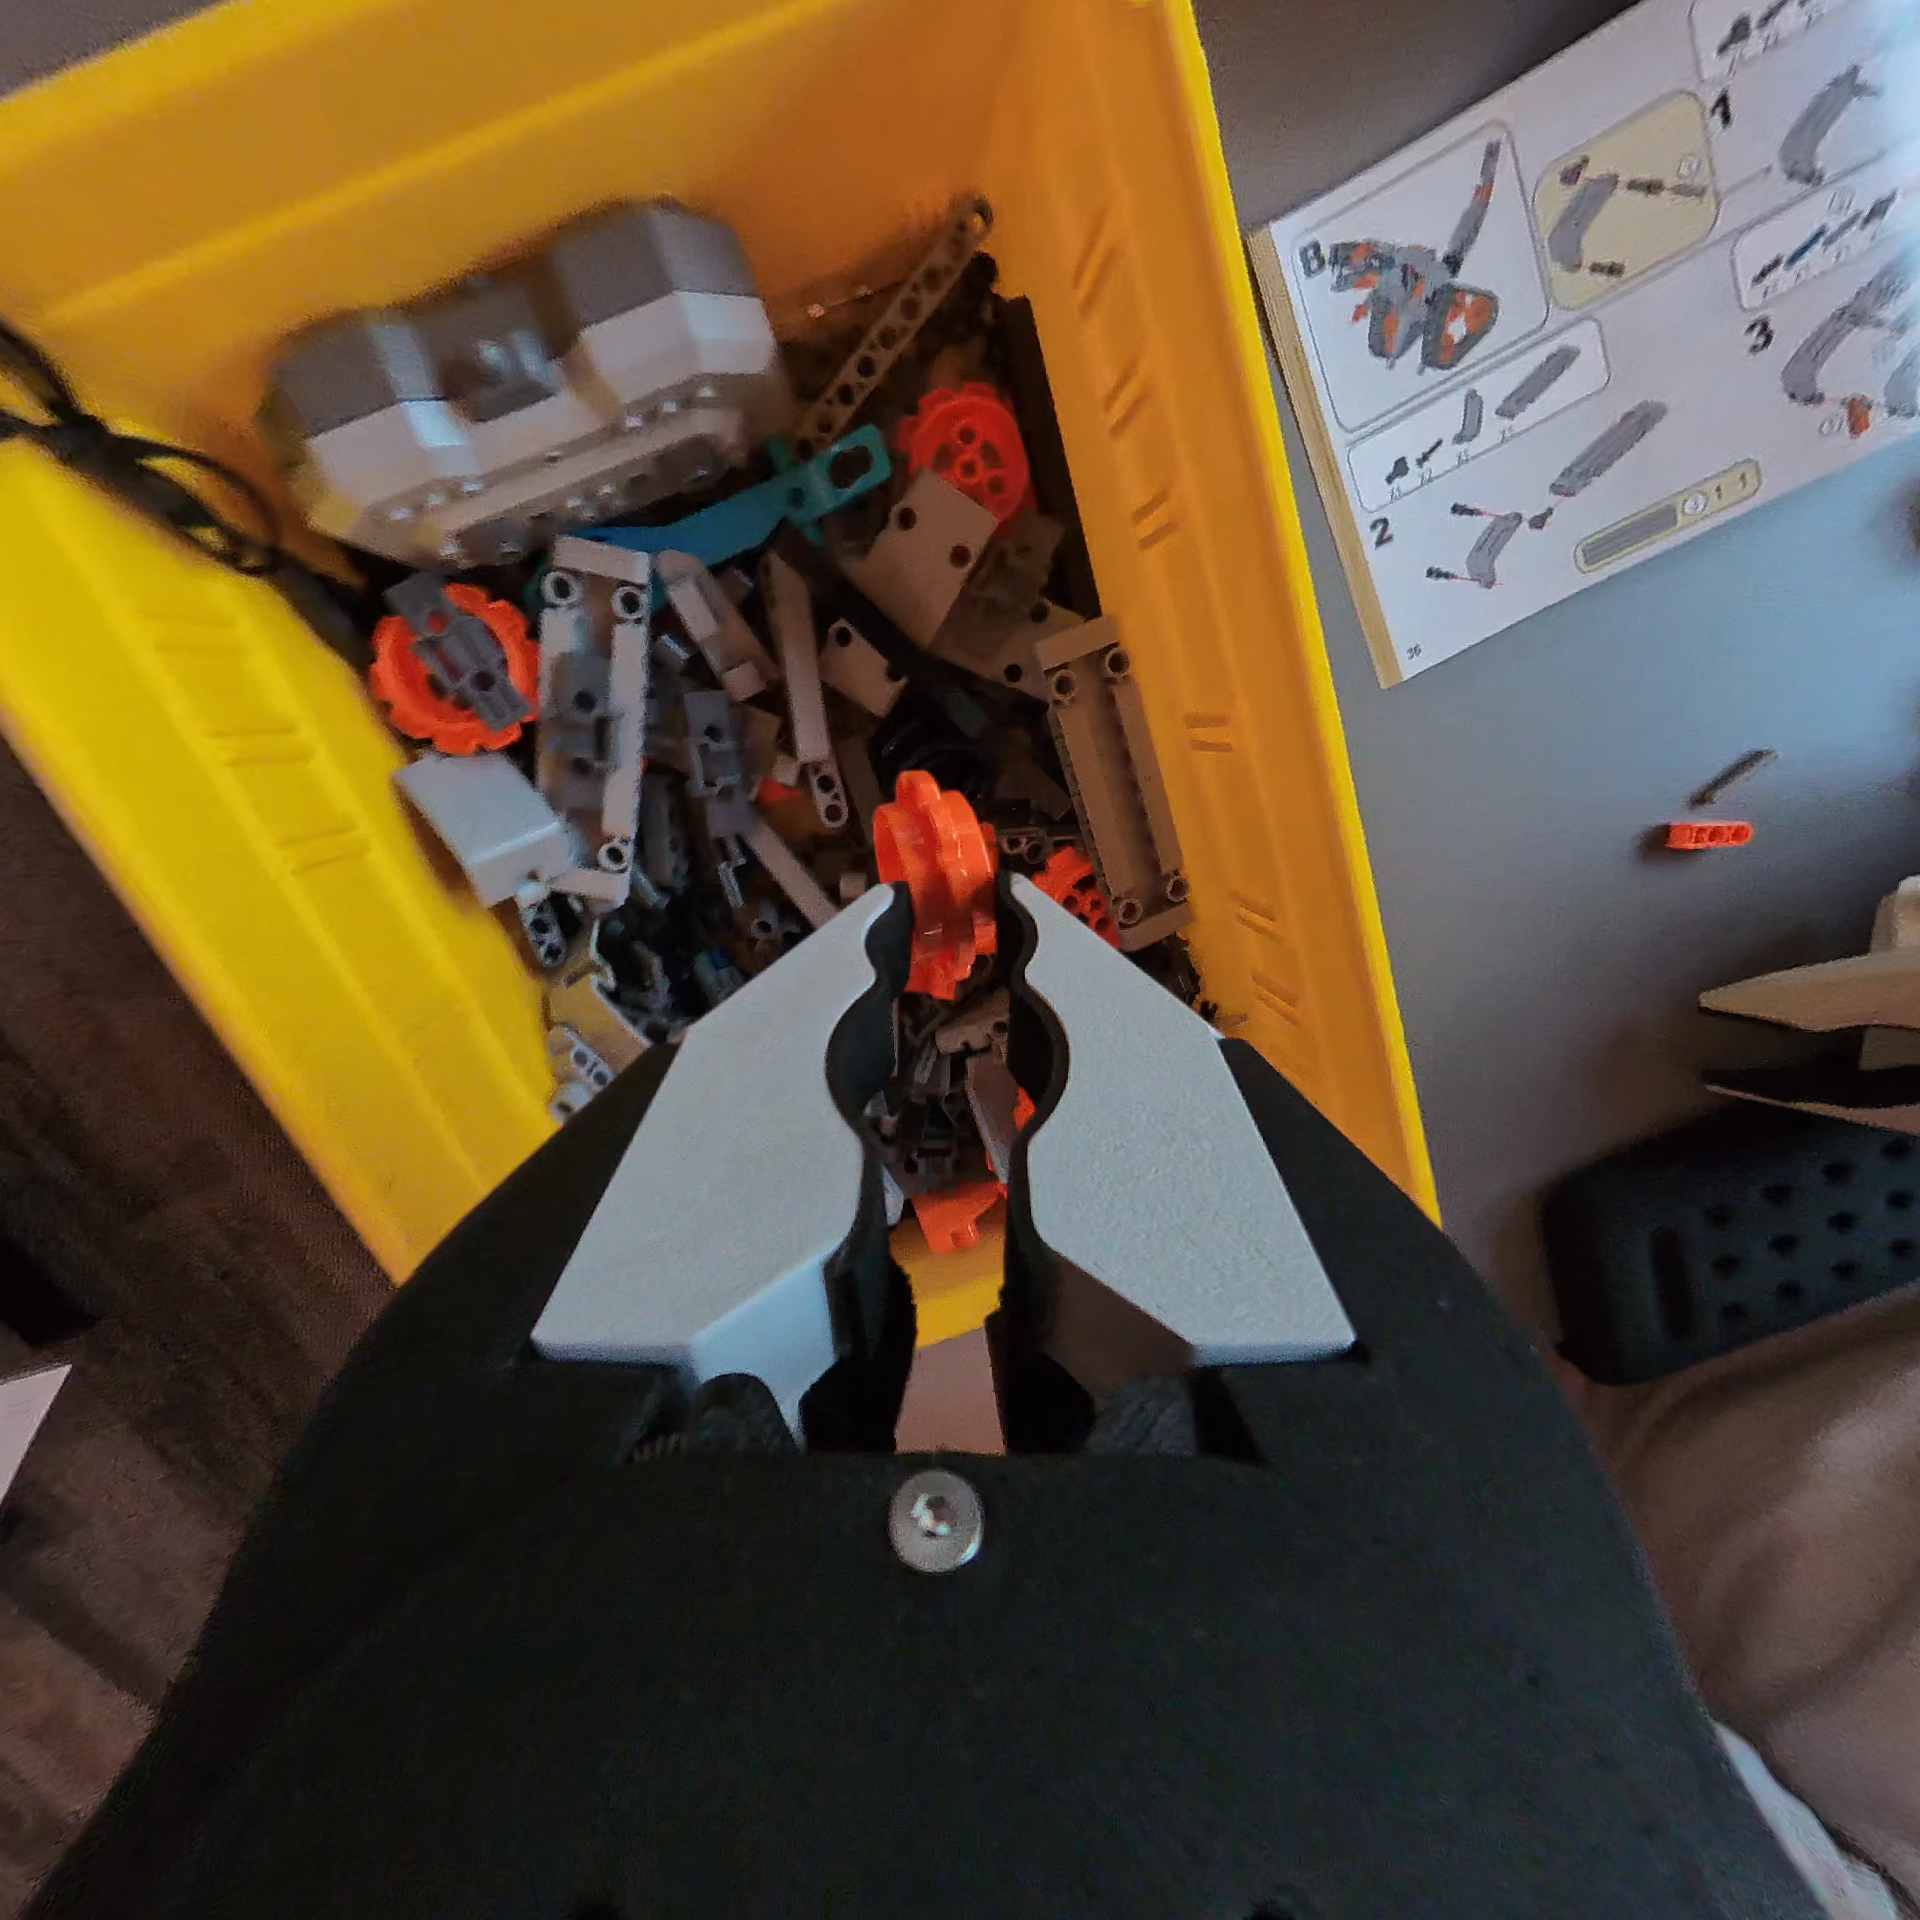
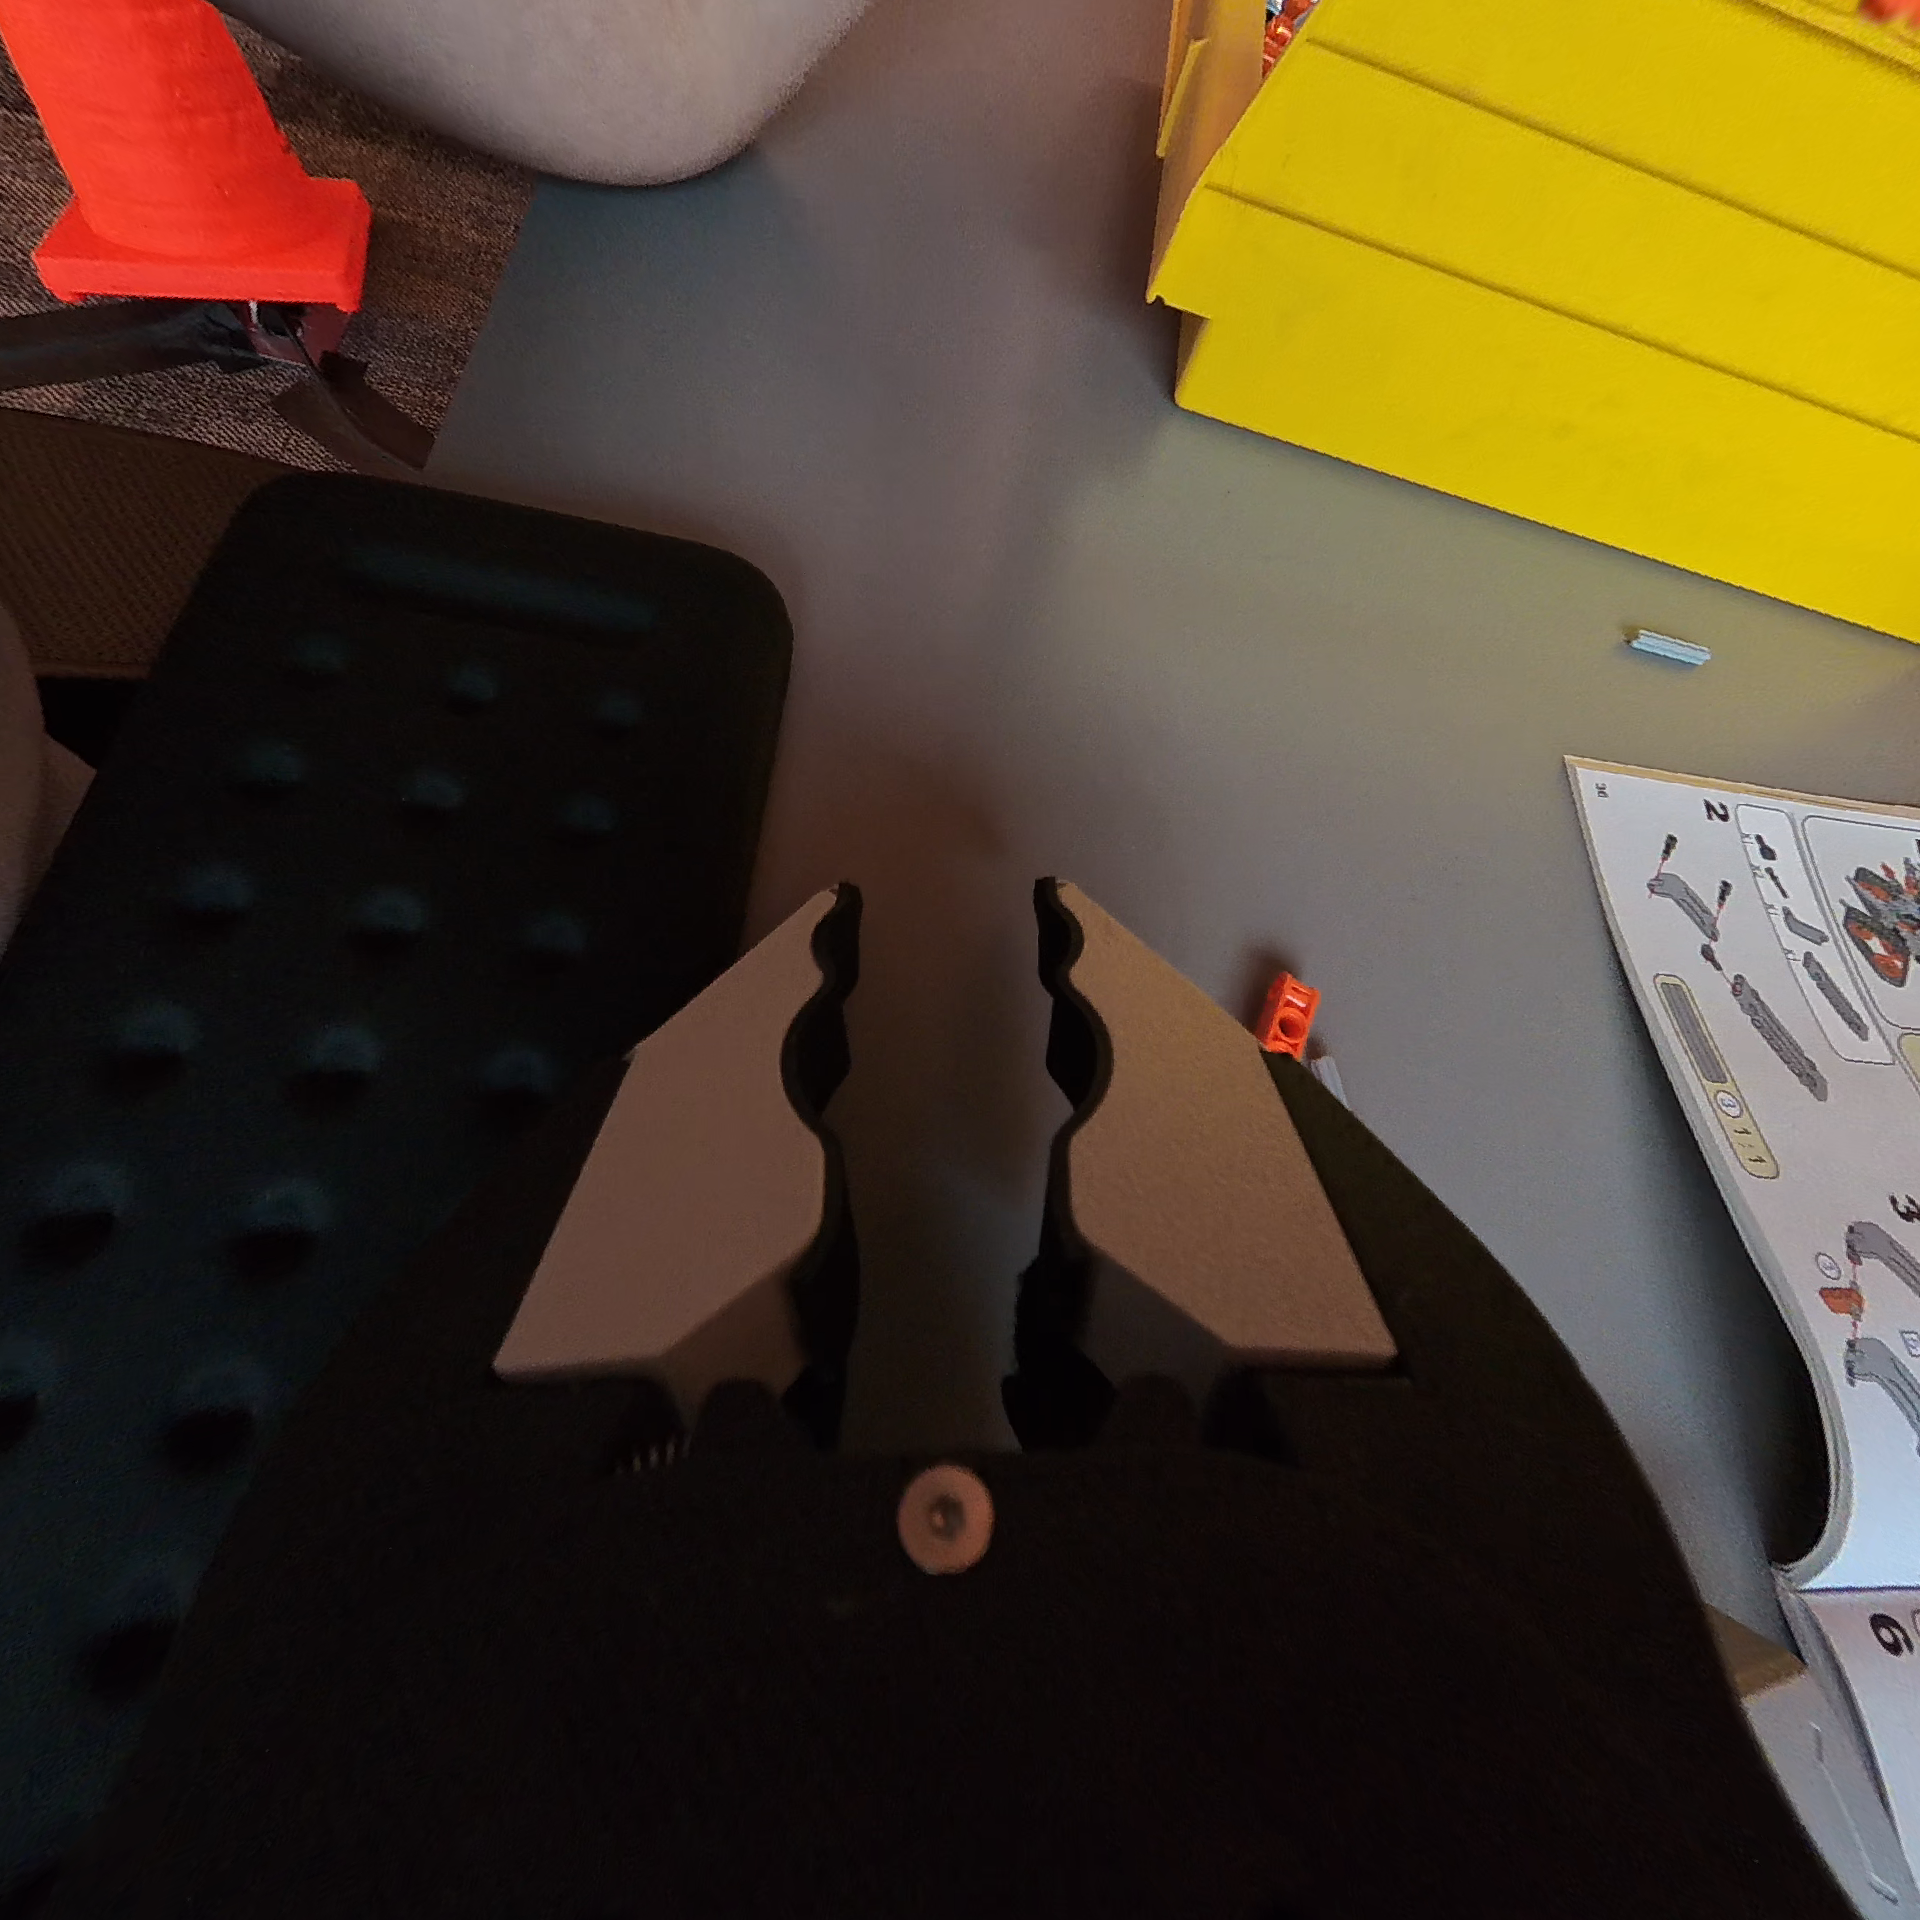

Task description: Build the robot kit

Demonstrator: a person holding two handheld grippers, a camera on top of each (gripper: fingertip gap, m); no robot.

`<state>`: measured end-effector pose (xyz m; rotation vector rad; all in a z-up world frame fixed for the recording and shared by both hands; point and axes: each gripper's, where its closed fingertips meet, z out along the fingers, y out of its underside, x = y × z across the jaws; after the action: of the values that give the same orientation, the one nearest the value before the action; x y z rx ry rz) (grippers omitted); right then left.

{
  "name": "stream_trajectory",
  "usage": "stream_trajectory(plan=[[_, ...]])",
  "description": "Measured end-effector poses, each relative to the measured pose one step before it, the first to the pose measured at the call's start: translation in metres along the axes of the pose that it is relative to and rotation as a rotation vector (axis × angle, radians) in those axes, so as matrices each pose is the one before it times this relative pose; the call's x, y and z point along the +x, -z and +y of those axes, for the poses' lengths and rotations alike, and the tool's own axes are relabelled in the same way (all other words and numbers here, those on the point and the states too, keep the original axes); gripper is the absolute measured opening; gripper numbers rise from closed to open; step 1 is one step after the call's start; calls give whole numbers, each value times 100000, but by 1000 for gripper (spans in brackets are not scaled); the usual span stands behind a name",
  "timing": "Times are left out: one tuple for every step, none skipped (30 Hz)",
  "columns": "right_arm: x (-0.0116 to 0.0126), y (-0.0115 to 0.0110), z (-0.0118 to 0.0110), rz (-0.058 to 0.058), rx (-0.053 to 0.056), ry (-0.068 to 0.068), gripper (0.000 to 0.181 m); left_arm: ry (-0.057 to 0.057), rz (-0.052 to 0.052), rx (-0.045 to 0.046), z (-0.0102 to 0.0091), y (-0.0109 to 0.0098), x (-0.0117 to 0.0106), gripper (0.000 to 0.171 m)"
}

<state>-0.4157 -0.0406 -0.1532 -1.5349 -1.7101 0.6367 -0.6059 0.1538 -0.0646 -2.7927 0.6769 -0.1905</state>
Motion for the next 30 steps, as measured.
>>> stream_trajectory(plan=[[1, 7, -9, 19, -1, 82, 34, -1682, 1520, -2419, -79, -822, 39, 14], [1, 12, -10, 35, 49, 55, 34, -621, 490, -2373, 60, -749, -167, 14], [-3, 10, -9, -20, 53, -29, 34, 854, 243, -2349, 181, -572, -253, 15], [-16, -1, -2, -91, 16, -47, 34, 1573, 107, -1641, 196, -319, -263, 24], [-20, 14, -6, -95, 18, 19, 34, 1648, -22, -814, 232, -82, -239, 39], [-18, 6, -35, -54, 114, 83, 34, 1379, 375, -532, 361, 118, -124, 47], [-28, 7, -17, -68, 35, 121, 34, 1375, 550, -403, 501, 219, -96, 48], [-34, -4, 9, -93, -91, 147, 34, 1750, -360, -931, 693, 262, -245, 47], [-27, -18, 12, -48, -97, 181, 34, 1916, -2714, -1682, 848, 237, -639, 48], [-27, -6, 26, -41, -157, 169, 34, 2533, -4422, -1895, 910, 210, -945, 48], [-9, -16, 24, -36, -158, 138, 34, 3550, -3577, -2349, 1002, 112, -881, 50], [-22, -18, 15, -39, -106, 94, 34, 3564, -1579, -3061, 1057, -41, -600, 51], [-2, -19, 12, 3, -16, 19, 34, 2586, -1015, -3017, 932, -149, -513, 51], [-8, -17, 18, -77, -52, -45, 34, 2022, -861, -2621, 730, -234, -473, 50], [-3, -21, 20, -45, -108, -36, 34, 2336, 166, -2917, 633, -316, -297, 51], [6, -16, 21, 4, -72, -14, 34, 2461, 57, -2838, 442, -346, -314, 53], [-7, -35, 32, -54, -89, -29, 34, 2320, -746, -2068, 180, -337, -395, 53], [-22, -33, 41, -100, -208, -18, 34, 2240, -301, -1712, 10, -326, -282, 52], [-1, -19, 40, -1, -214, 61, 34, 2051, 211, -1479, -54, -318, -180, 52], [-6, -12, -8, 7, 98, 62, 34, 1993, 390, -1632, -33, -342, -131, 53], [-3, 10, -5, 24, -34, 25, 34, 1819, 546, -2411, 95, -393, -78, 56], [3, -8, 9, 63, -70, 85, 34, 1321, 458, -2874, 198, -397, -47, 58], [-2, 3, -3, -17, 67, 13, 34, 837, 667, -2384, 136, -357, 27, 58], [-18, -13, 3, -87, -12, -51, 34, 633, 753, -1770, 47, -316, 80, 57], [-6, -5, -6, -93, 54, -44, 34, 686, 347, -1757, 72, -289, 47, 57], [-21, -12, -4, -101, 80, -71, 34, 466, 54, -1920, 125, -272, 43, 56], [-8, -12, -10, -104, 40, -56, 34, -60, 281, -2101, 159, -341, 110, 56], [-17, 0, -3, -46, 10, -7, 34, -419, 575, -2827, 239, -437, 137, 57], [-7, -1, 9, -34, 33, 2, 34, -485, 632, -3822, 373, -520, 119, 55], [-4, -1, -13, -38, -5, -9, 34, -720, 868, -4263, 425, -530, 181, 52]])
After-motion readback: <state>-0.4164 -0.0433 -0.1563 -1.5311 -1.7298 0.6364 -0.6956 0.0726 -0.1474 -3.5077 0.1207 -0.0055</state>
